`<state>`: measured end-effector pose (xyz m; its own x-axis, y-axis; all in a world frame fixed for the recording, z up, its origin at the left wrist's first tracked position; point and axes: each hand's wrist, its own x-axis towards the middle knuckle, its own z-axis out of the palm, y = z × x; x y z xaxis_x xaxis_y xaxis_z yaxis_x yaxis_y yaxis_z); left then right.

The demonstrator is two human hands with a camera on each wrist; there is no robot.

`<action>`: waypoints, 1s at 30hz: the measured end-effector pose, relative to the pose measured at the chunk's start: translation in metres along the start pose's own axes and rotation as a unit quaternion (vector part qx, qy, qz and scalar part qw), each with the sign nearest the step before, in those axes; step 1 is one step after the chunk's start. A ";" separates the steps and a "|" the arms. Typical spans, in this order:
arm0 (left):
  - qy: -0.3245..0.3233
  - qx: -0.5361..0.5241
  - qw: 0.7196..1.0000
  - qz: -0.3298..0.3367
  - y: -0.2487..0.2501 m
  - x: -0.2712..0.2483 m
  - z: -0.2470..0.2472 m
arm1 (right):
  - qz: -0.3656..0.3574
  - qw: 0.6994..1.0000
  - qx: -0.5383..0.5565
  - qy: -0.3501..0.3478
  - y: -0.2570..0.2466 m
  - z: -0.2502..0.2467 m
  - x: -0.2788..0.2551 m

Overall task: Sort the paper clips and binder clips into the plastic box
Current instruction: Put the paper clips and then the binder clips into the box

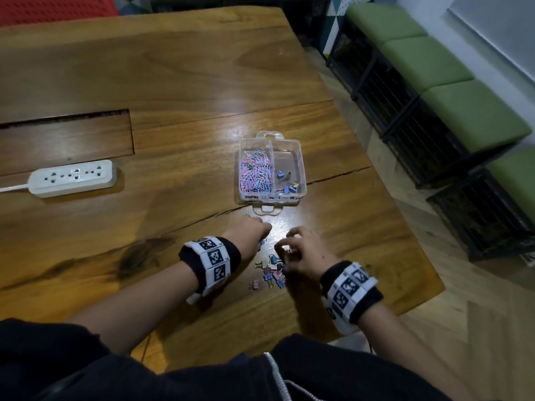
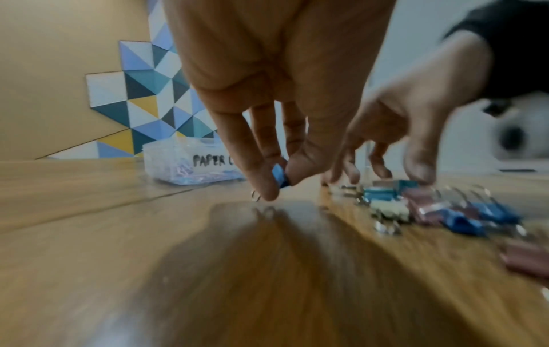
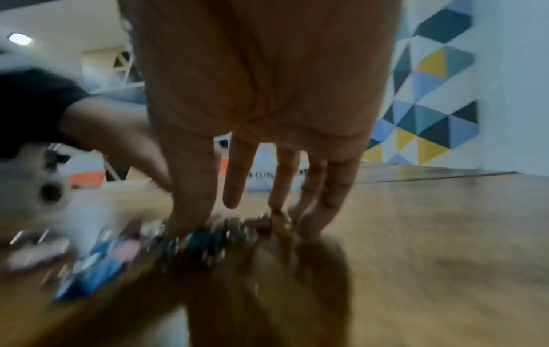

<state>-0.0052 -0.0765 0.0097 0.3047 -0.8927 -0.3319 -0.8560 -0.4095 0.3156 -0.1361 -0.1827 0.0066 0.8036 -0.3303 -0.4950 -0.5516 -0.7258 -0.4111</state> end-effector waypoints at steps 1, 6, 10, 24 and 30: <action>0.005 -0.029 0.999 -0.014 -0.001 0.001 -0.004 | -0.014 1.000 -0.021 0.016 0.001 0.005 -0.003; 0.057 -0.285 0.954 -0.072 0.011 0.014 -0.036 | -0.027 0.997 -0.007 0.072 0.007 0.017 -0.012; 0.163 -0.398 0.898 -0.093 0.023 0.048 -0.063 | 0.013 0.991 0.085 0.099 0.008 0.017 -0.014; -0.176 -0.021 0.982 0.060 0.025 0.001 -0.006 | 0.090 0.933 0.334 0.099 0.012 -0.032 -0.003; -0.162 0.128 0.970 0.126 0.028 -0.021 0.012 | 0.046 0.919 0.346 0.184 -0.019 -0.083 0.036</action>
<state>-0.0405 -0.0665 0.0143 -0.0394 -0.8355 -0.5480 -0.9745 -0.0890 0.2058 -0.0779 -0.2310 0.0596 0.6972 -0.6456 -0.3116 -0.5282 -0.1687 -0.8322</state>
